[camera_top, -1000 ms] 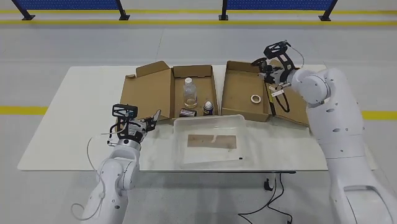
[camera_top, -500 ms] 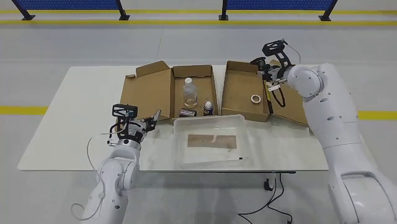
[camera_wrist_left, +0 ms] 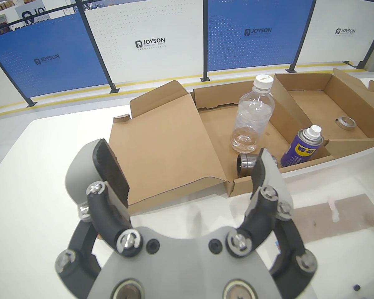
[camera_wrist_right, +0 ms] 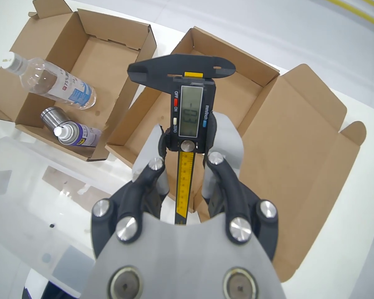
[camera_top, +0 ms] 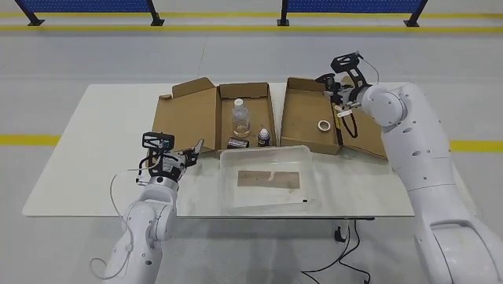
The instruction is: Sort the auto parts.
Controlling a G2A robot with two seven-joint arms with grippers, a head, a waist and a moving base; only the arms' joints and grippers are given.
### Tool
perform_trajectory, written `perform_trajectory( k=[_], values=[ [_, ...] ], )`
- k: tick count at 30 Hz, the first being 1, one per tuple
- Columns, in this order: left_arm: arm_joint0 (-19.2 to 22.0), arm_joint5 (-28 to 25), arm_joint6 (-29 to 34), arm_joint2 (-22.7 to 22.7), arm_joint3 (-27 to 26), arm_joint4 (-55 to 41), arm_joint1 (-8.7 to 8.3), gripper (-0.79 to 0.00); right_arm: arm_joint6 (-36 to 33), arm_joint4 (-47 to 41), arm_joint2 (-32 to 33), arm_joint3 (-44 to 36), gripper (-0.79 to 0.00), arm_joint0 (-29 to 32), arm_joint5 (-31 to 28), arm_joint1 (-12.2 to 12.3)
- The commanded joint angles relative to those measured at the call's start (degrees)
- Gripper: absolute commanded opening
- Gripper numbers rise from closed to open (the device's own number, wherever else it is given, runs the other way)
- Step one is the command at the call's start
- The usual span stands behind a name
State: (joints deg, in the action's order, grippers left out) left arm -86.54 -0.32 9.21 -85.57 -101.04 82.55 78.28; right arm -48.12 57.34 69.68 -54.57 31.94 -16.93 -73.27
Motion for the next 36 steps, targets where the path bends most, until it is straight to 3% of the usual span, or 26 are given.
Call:
perform_trajectory(
  k=[1,16,27,36],
  values=[
    [0.0,0.0,0.0,0.0,0.0,0.0,0.0,0.0,0.07,-0.47,-0.55,0.64,-0.785,-0.47,0.93,-0.21],
    [0.0,0.0,0.0,0.0,0.0,0.0,0.0,0.0,8.58,-6.61,-5.95,17.87,-0.785,-9.67,15.21,-4.48],
    [0.0,0.0,0.0,0.0,0.0,0.0,0.0,0.0,14.61,-11.34,-10.16,31.73,-0.785,-13.66,18.62,-9.08],
    [0.0,0.0,0.0,0.0,0.0,0.0,0.0,0.0,16.79,-13.9,-10.44,37.97,-0.785,-15.82,18.57,-10.78]
  ],
)
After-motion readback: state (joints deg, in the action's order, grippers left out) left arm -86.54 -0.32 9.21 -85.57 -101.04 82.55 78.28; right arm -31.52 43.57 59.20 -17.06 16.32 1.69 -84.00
